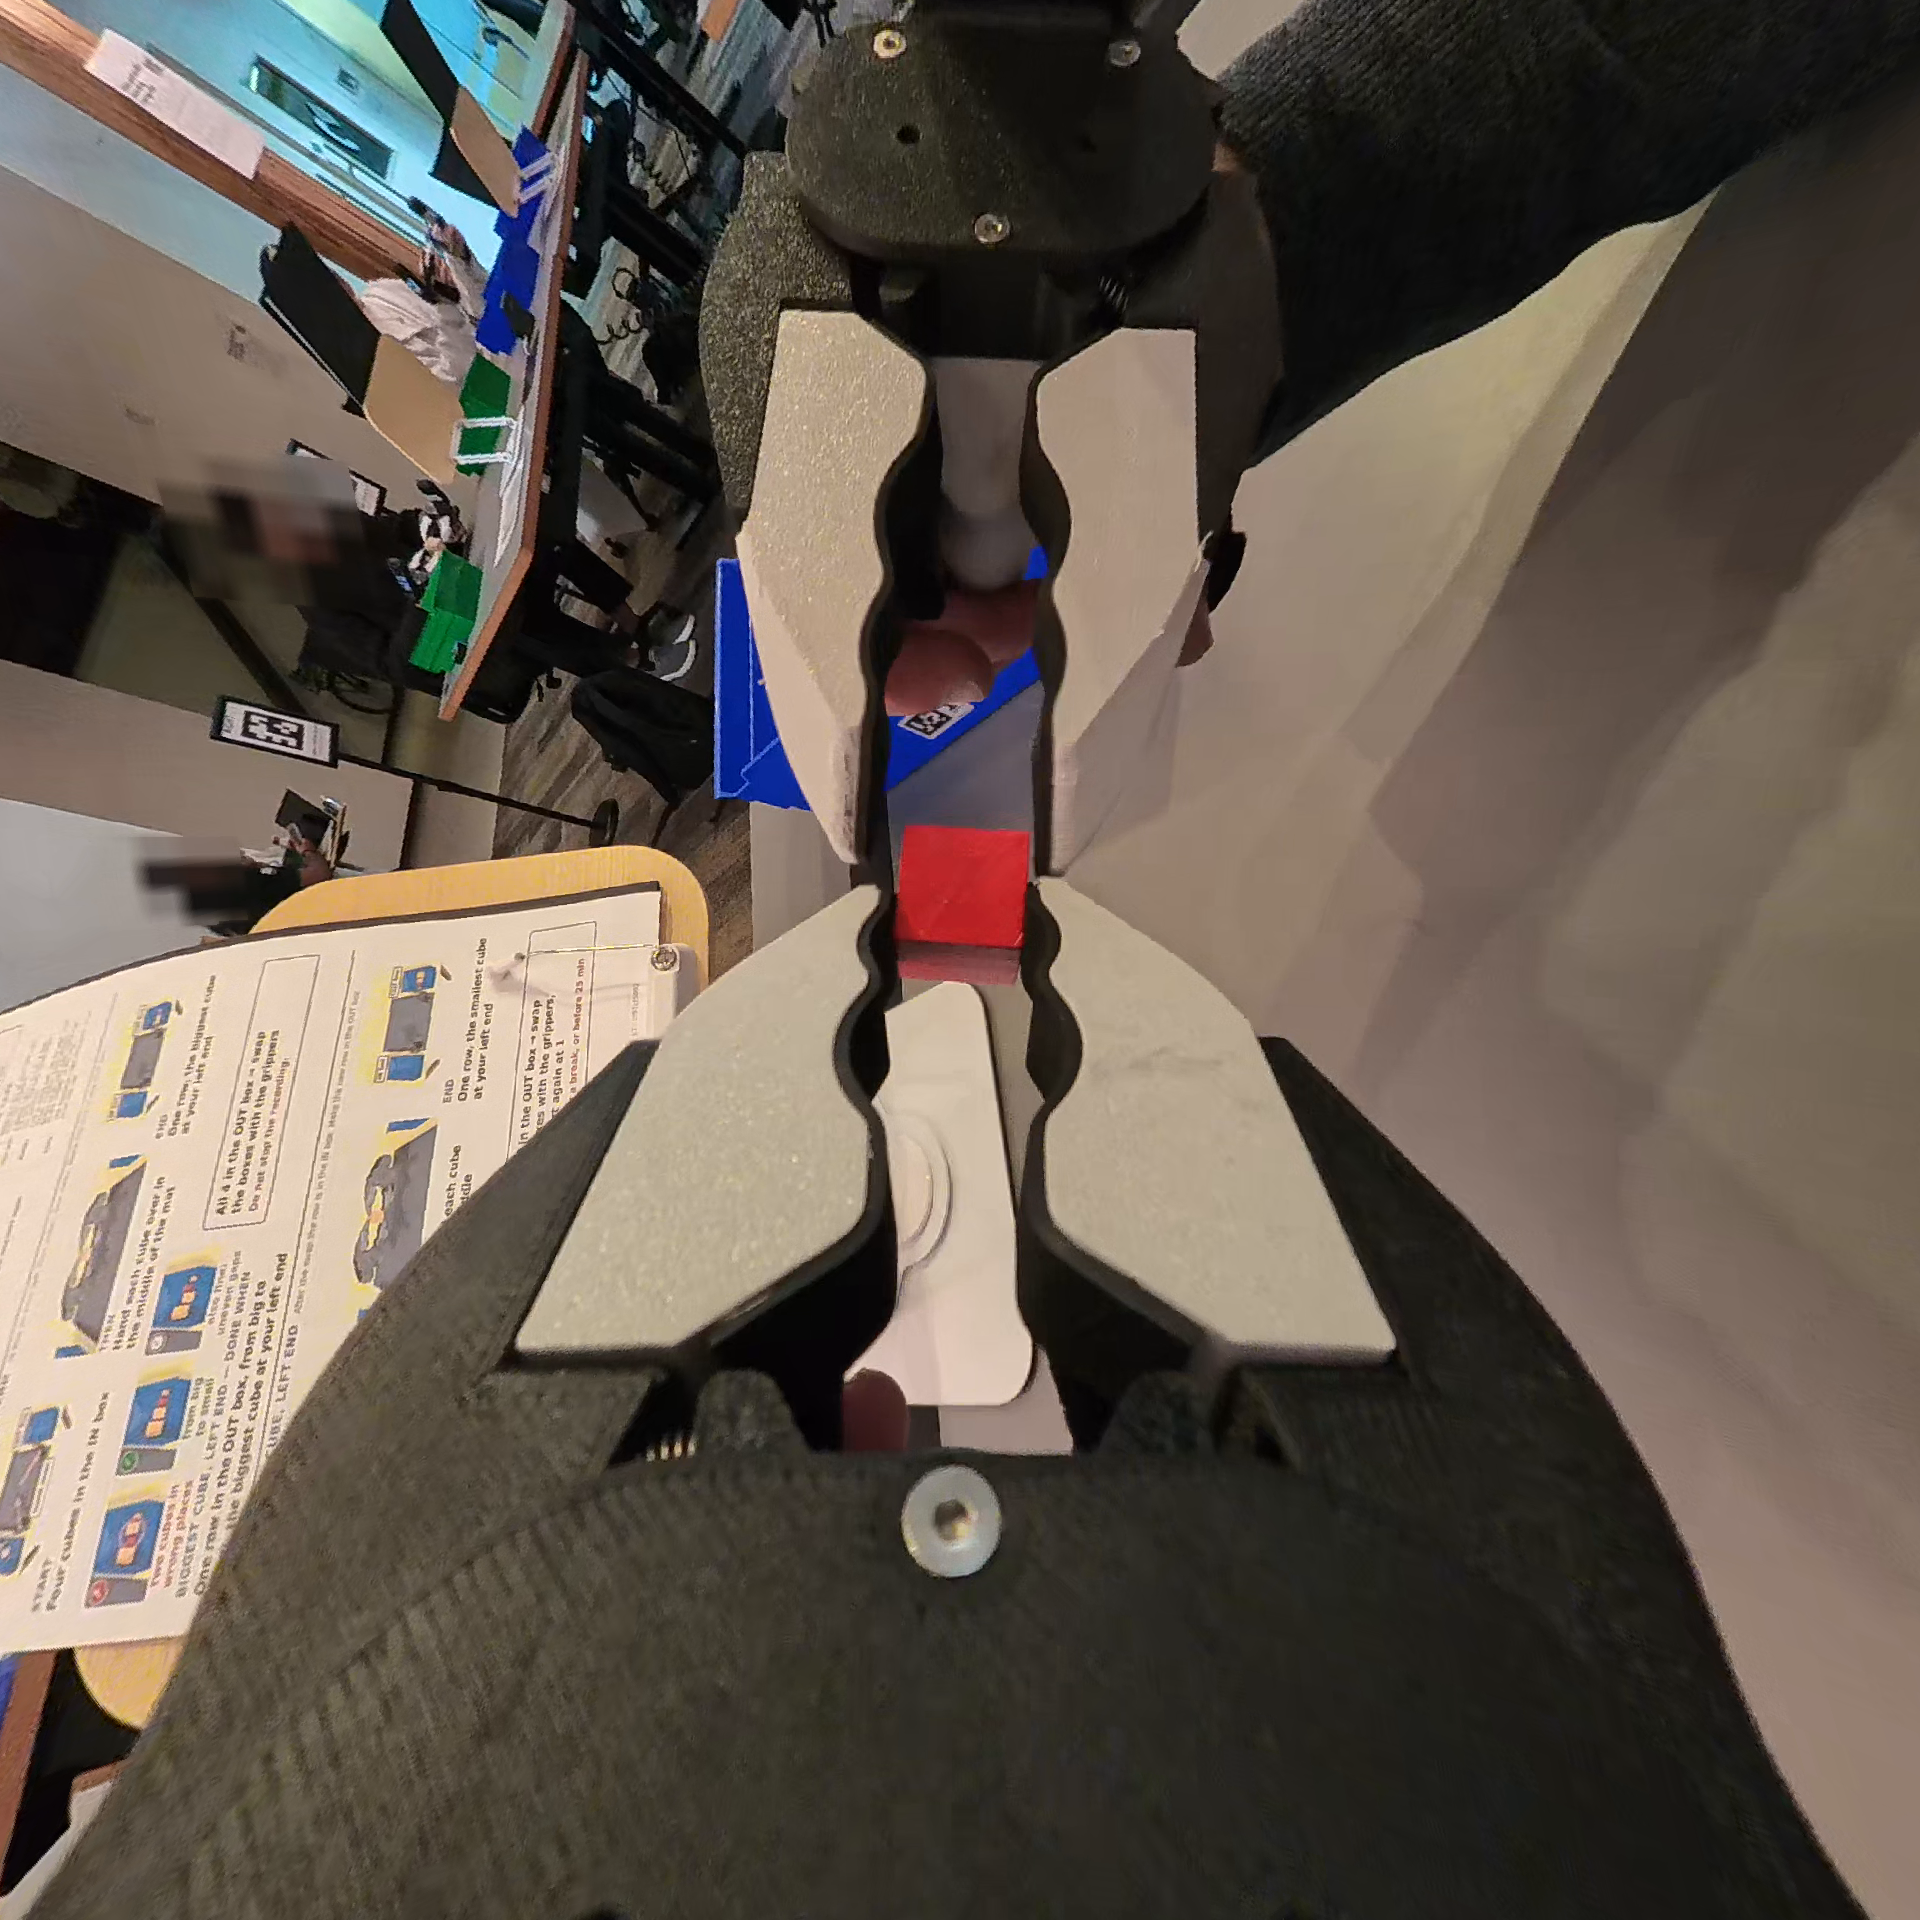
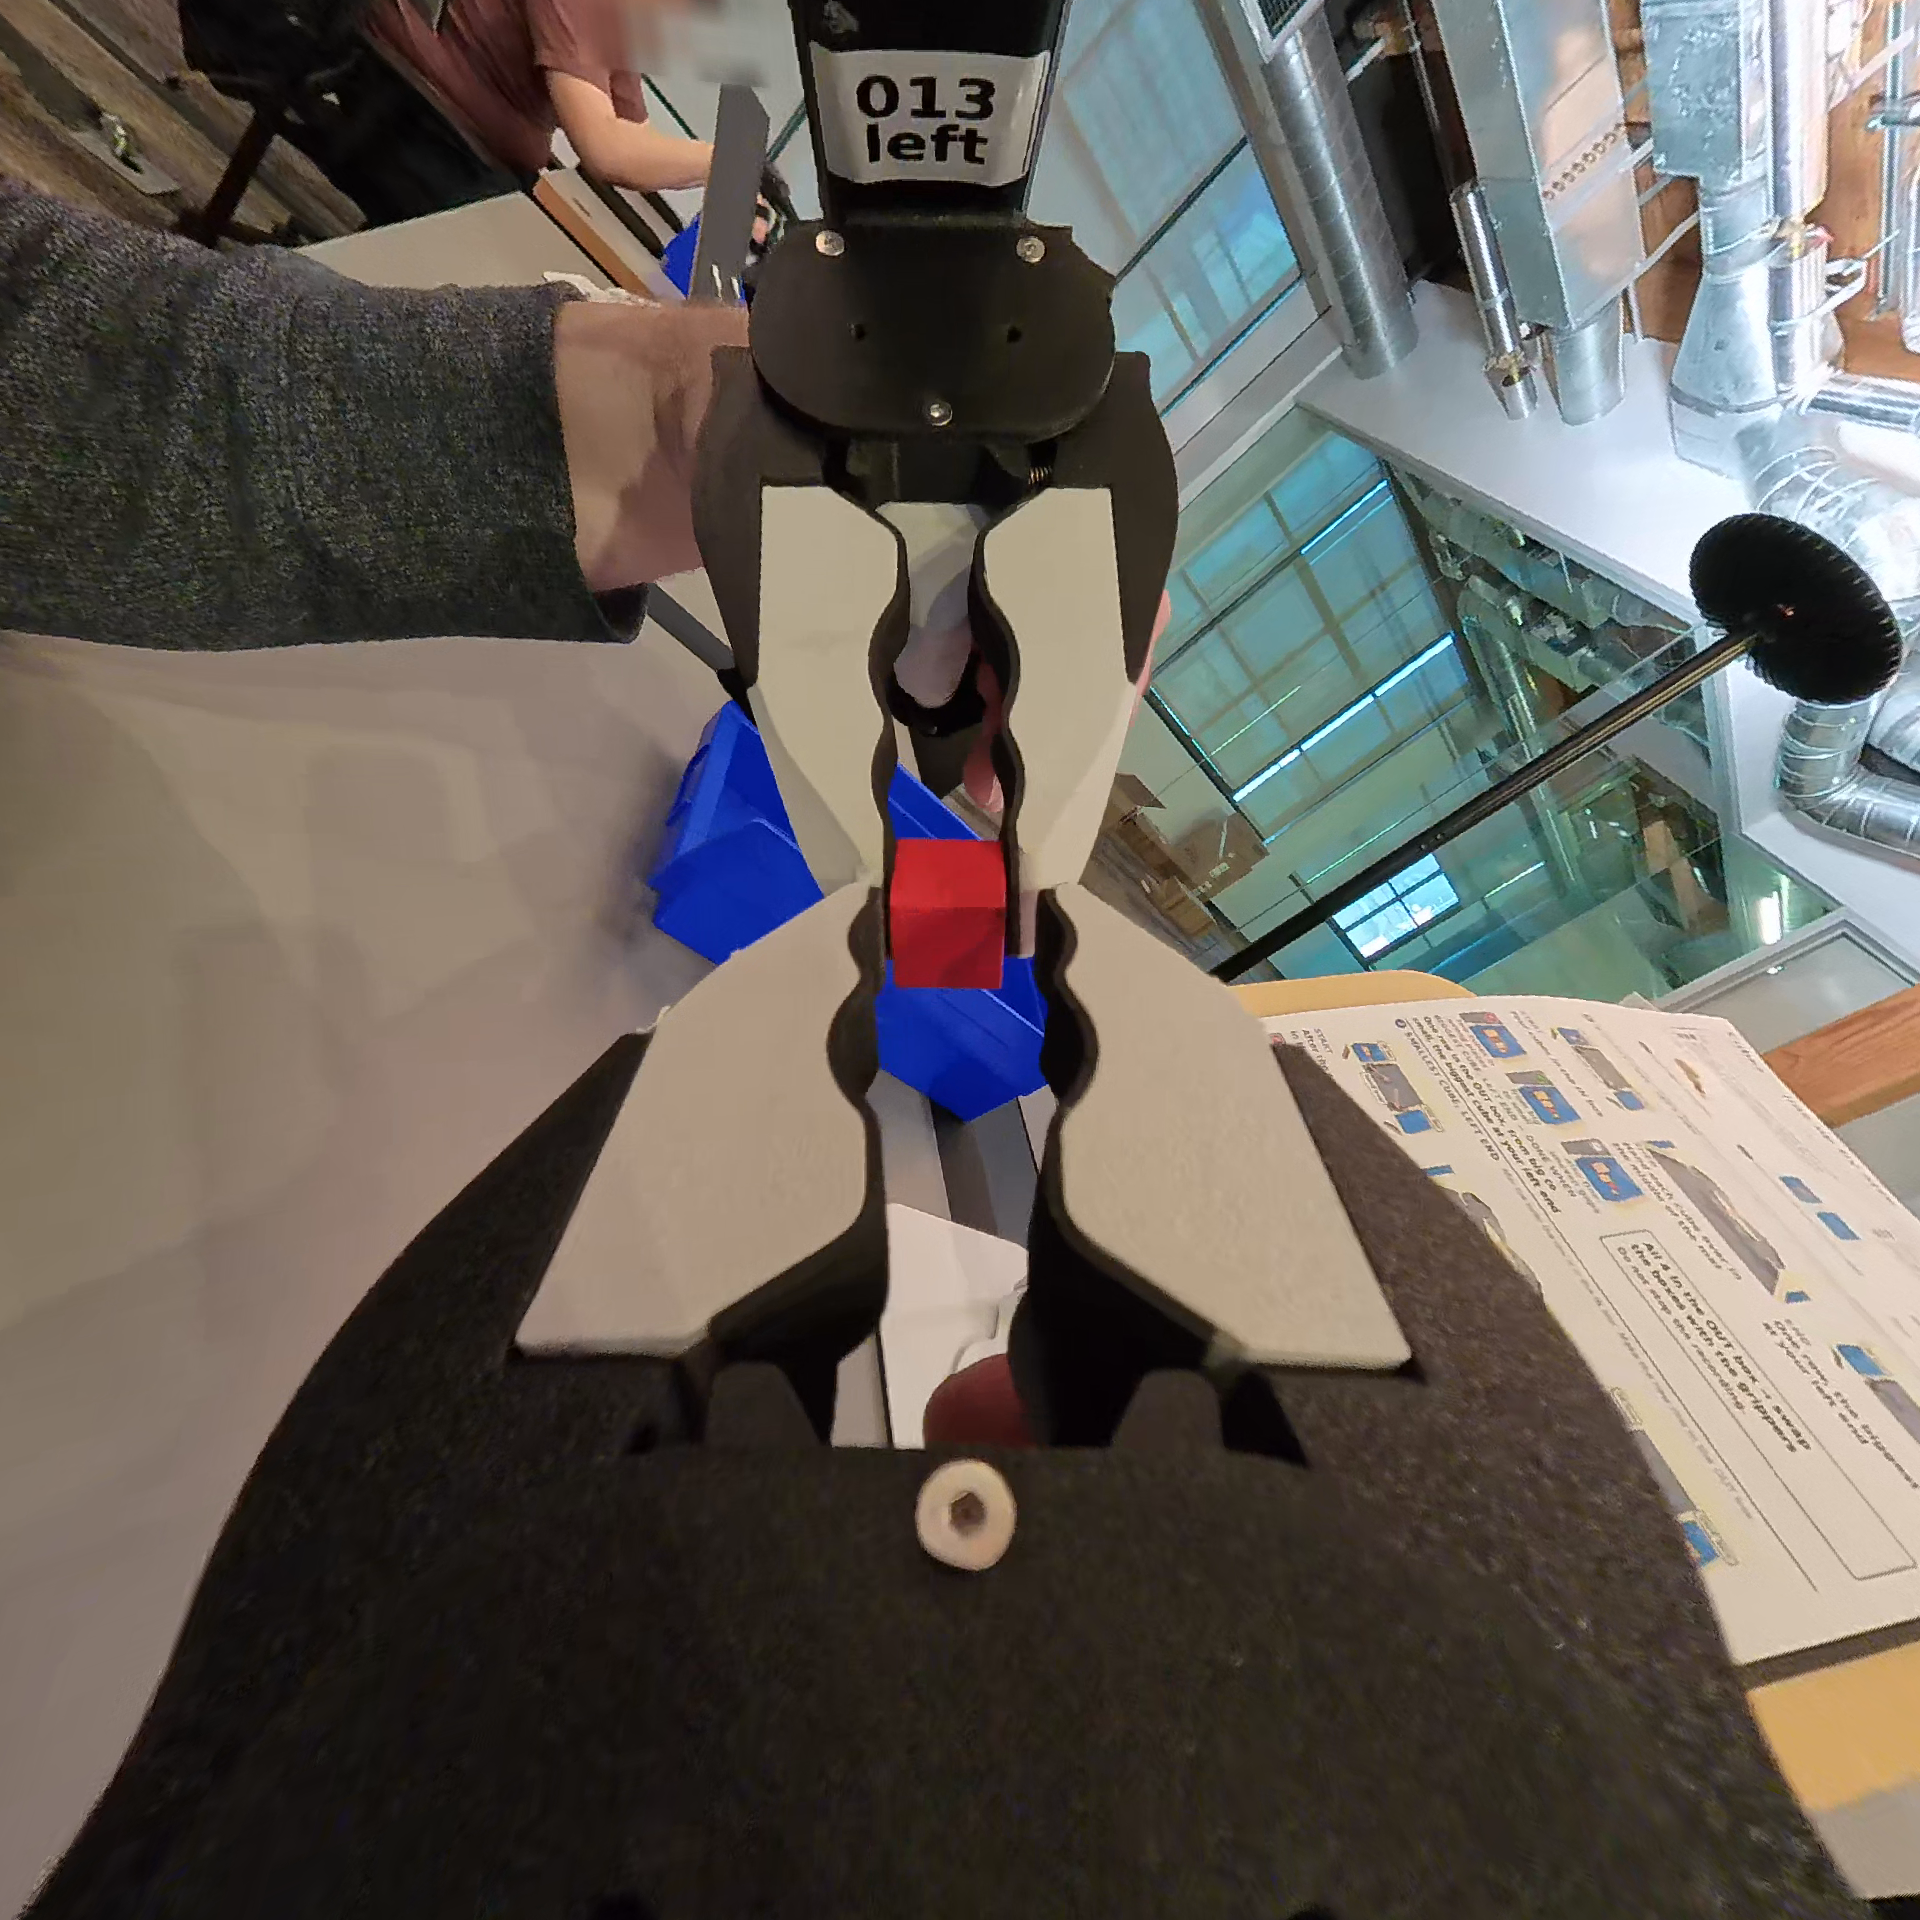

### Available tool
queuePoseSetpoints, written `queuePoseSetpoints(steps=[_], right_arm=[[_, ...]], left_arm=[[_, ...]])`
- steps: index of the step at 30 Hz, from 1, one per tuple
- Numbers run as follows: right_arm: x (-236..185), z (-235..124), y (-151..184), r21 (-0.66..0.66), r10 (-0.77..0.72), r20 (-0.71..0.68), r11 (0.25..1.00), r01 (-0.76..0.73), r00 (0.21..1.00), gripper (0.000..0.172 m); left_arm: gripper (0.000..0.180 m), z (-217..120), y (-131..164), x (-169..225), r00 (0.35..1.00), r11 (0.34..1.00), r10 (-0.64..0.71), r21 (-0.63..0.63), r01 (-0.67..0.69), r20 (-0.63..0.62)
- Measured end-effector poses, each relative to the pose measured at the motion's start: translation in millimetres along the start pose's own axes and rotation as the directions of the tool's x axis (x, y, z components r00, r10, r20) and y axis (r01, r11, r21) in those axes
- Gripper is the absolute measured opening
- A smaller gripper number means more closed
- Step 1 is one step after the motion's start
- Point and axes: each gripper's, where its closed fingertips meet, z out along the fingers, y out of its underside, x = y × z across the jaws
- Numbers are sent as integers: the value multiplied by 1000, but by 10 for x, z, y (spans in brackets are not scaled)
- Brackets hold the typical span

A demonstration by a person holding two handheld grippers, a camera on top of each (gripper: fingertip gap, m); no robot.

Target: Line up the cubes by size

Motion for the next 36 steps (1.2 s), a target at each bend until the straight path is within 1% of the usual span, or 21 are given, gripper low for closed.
queuePoseSetpoints(steps=[2, 7, 17, 24, 26, 28, 30, 33, 36], right_arm=[[19, -16, 9, -2, 3, -4, 1000, -3, 1000, 28], [-23, -29, -7, -6, -9, 23, 1000, 9, 1000, 20], [-22, -48, -61, 5, -3, 30, 1000, 3, 1000, 20], [26, -98, -107, 27, 17, 23, 999, -17, 1000, 19], [42, -122, -133, 34, 19, 22, 999, -20, 1000, 19], [91, -183, -152, 25, 11, 14, 1000, -12, 1000, 19], [227, -319, -130, -15, -1, -24, 1000, 1, 1000, 19], [534, -705, 52, -163, -44, -111, 986, 25, 993, 20], [835, -1185, 368, -327, -24, -144, 945, -25, 989, 20]], left_arm=[[22, -4, -23, -1, 1000, 1000, 1, 8, -1, 2], [22, -7, -45, 2, 1000, 1000, 6, 13, -6, 4], [22, -28, -94, 0, 1000, 1000, 8, 20, -8, 10], [24, -55, -69, -58, 999, 1000, 16, -7, -16, 49], [27, -87, -47, -93, 998, 1000, 8, -6, -8, 66], [25, -141, -27, -129, 997, 1000, 0, -6, 0, 82], [19, -220, 5, -169, 995, 1000, 2, -20, 0, 105], [2, -396, 15, -213, 990, 1000, 15, -24, -12, 143], [0, -567, 0, -275, 982, 1000, 3, -13, 0, 187]])
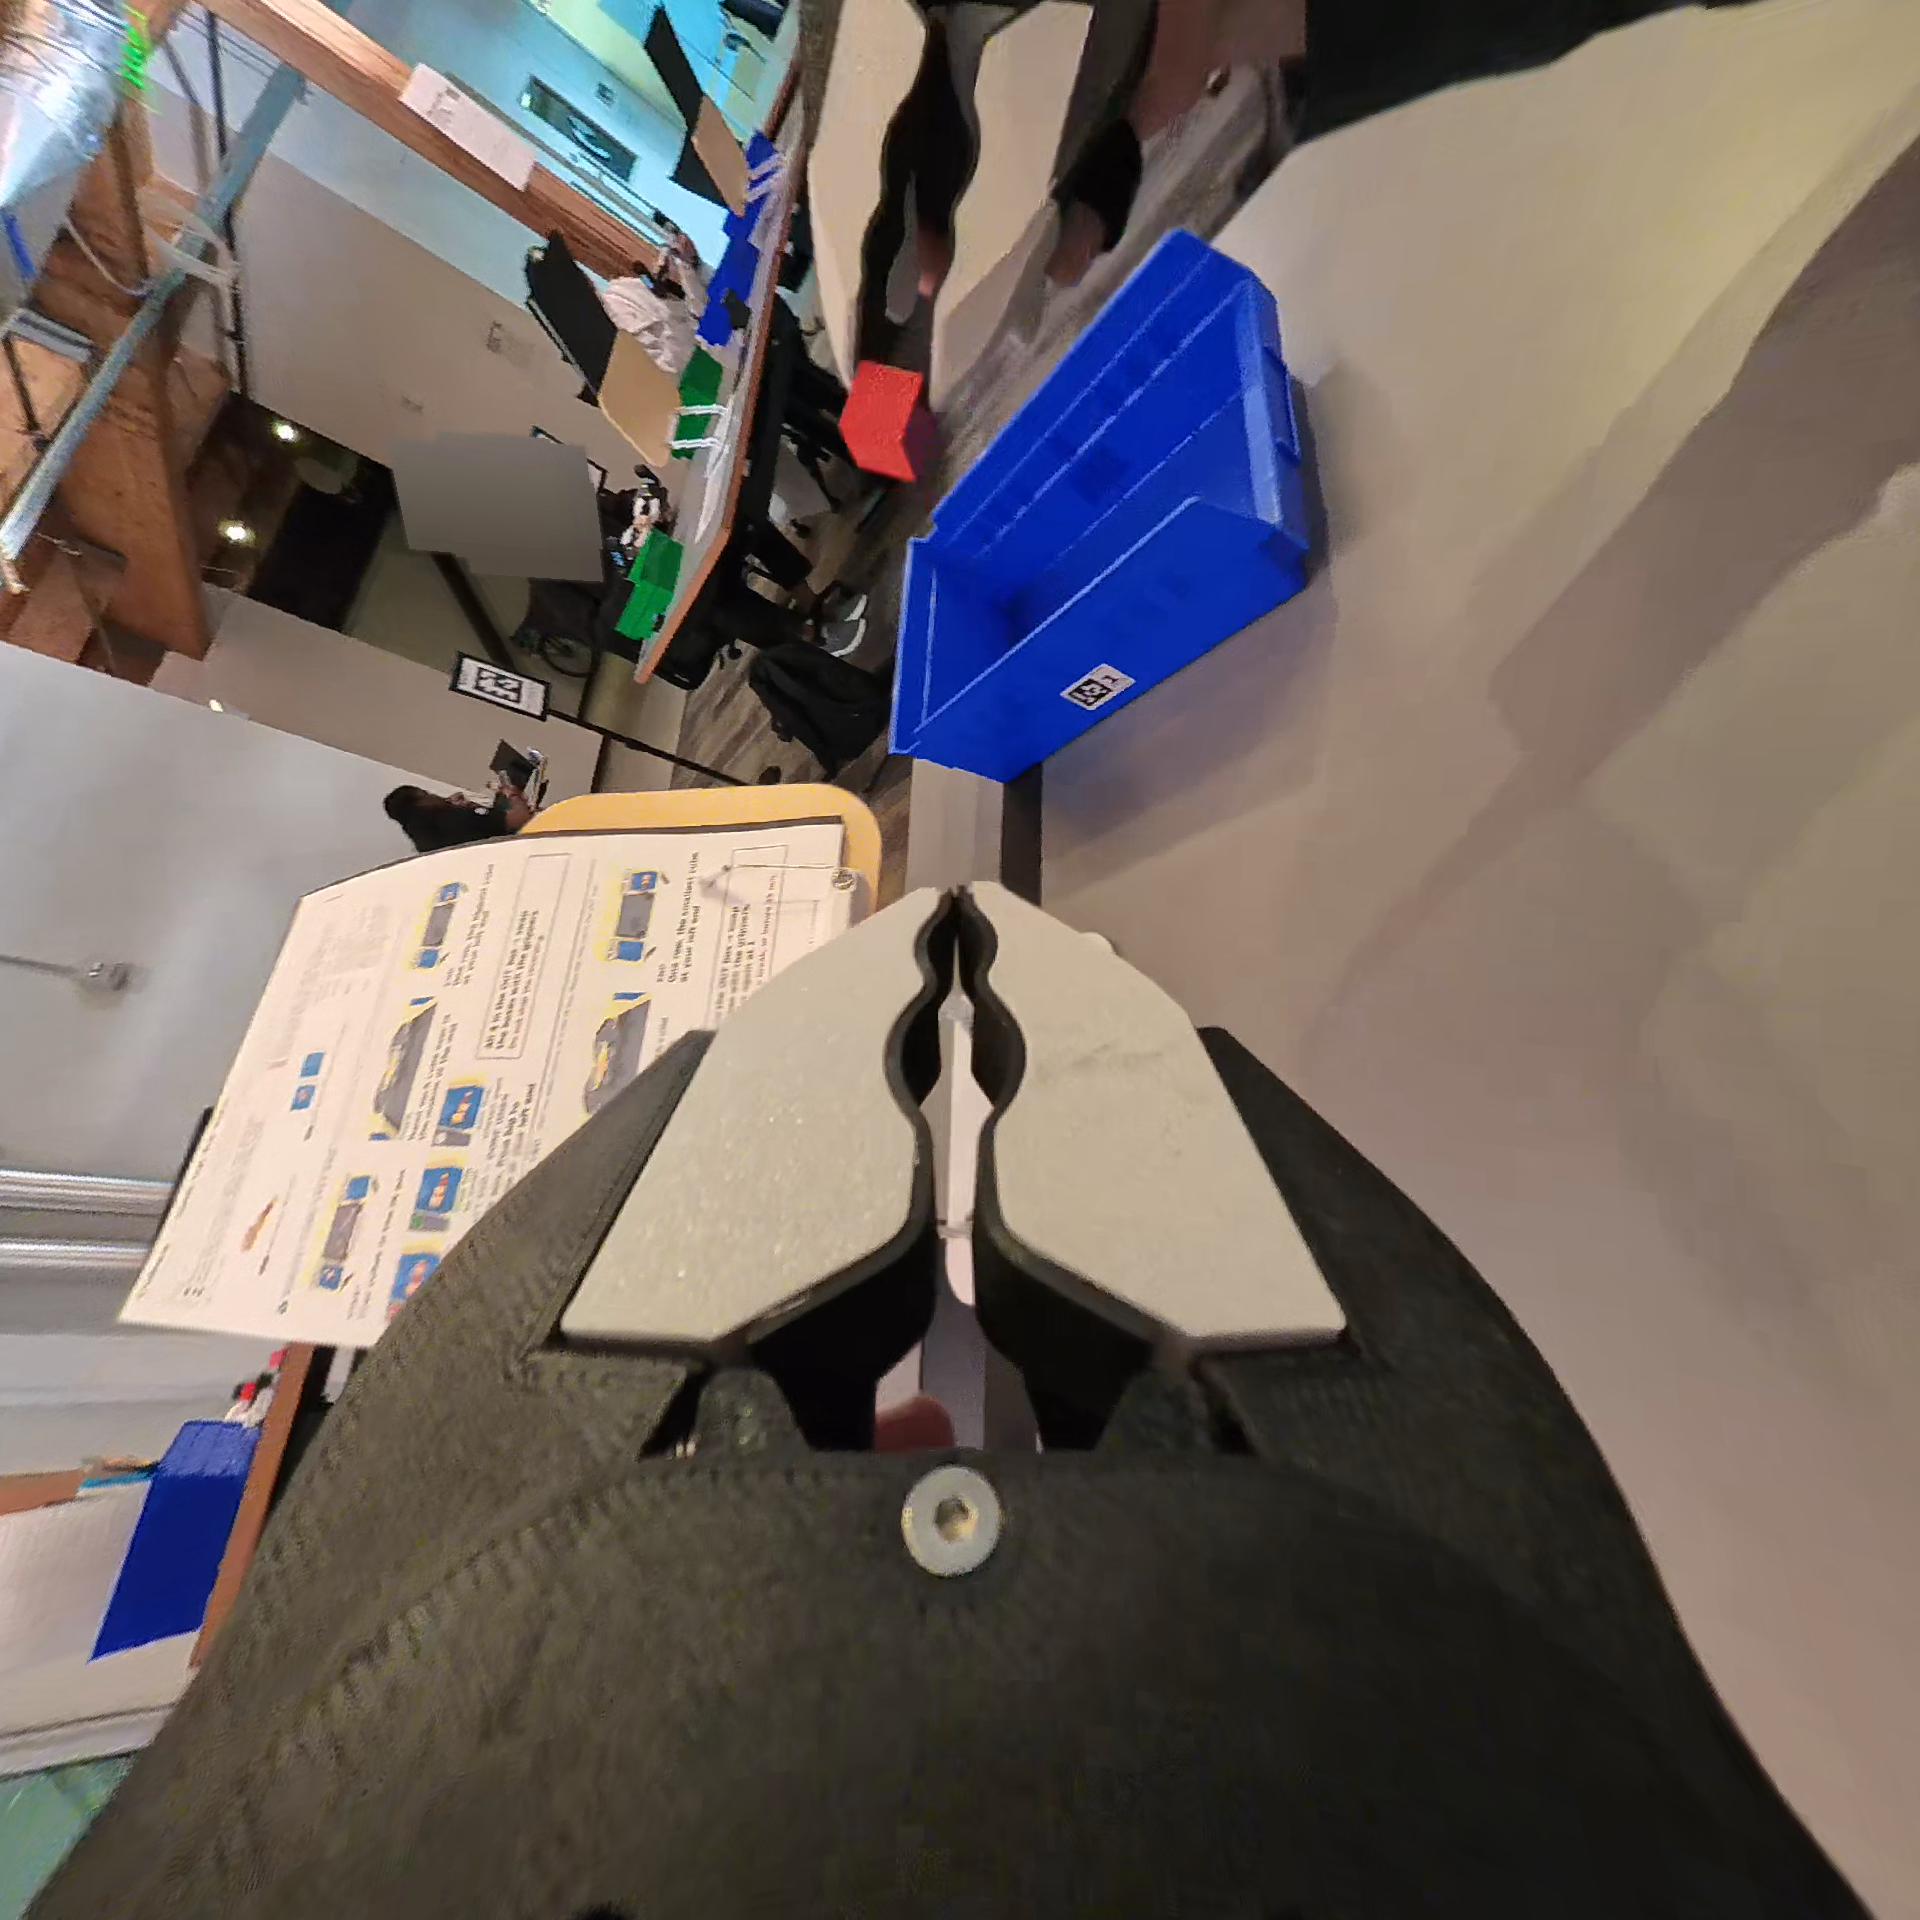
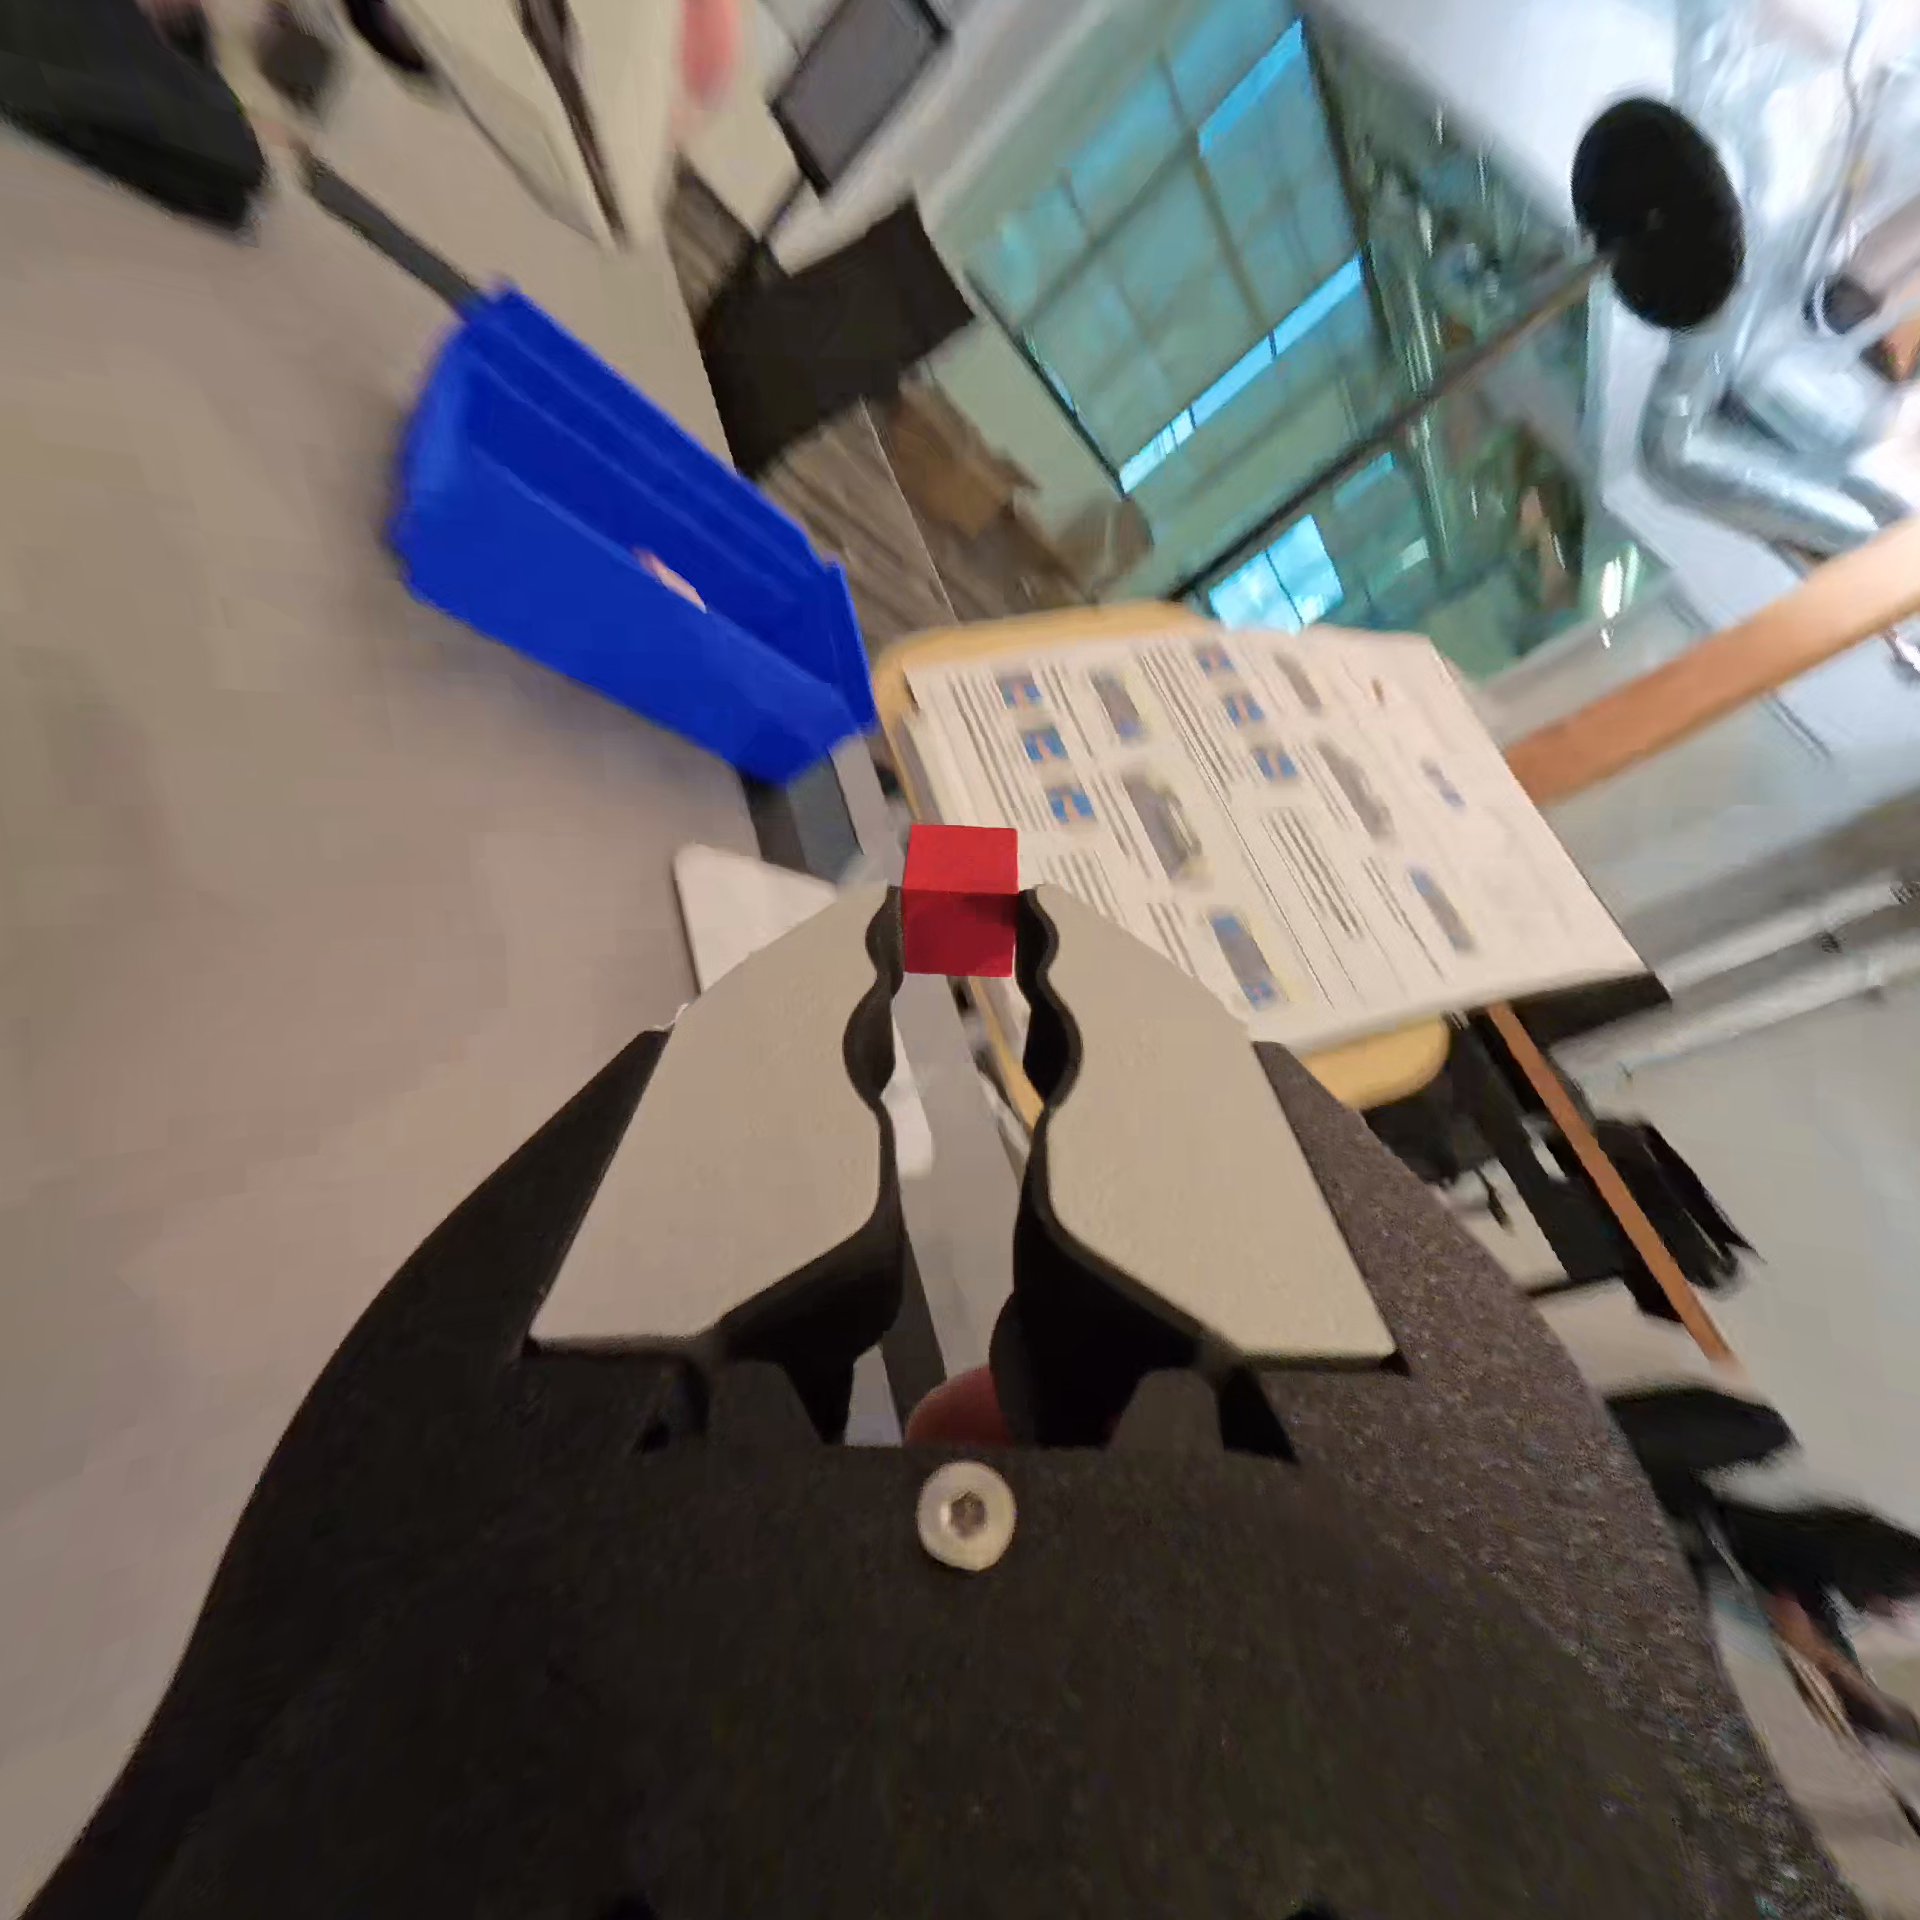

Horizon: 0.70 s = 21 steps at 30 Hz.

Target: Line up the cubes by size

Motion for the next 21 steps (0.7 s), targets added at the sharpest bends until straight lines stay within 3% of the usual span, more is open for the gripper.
queuePoseSetpoints(steps=[4, 8, 12, 15, 21], right_arm=[[373, -265, 779, -252, 36, 32, 967, -27, 999, 20], [458, -385, 1436, -424, 135, 131, 903, -68, 982, 20], [222, -292, 2053, -541, 282, 252, 834, -107, 926, 20], [-40, -219, 2482, -639, 339, 336, 768, -51, 879, 20], [-290, -91, 2909, -732, 399, 453, 677, 77, 797, 20]], left_arm=[[0, -97, -4, -72, 999, 1000, -4, 6, 4, 36], [0, -79, 98, -72, 999, 999, 5, -45, -4, 37], [0, -42, 95, -54, 1000, 999, 13, -53, -11, 29], [0, -17, 76, -34, 999, 998, 23, -56, -22, 22], [0, 35, 111, -13, 1000, 998, 17, -68, -17, 5]])
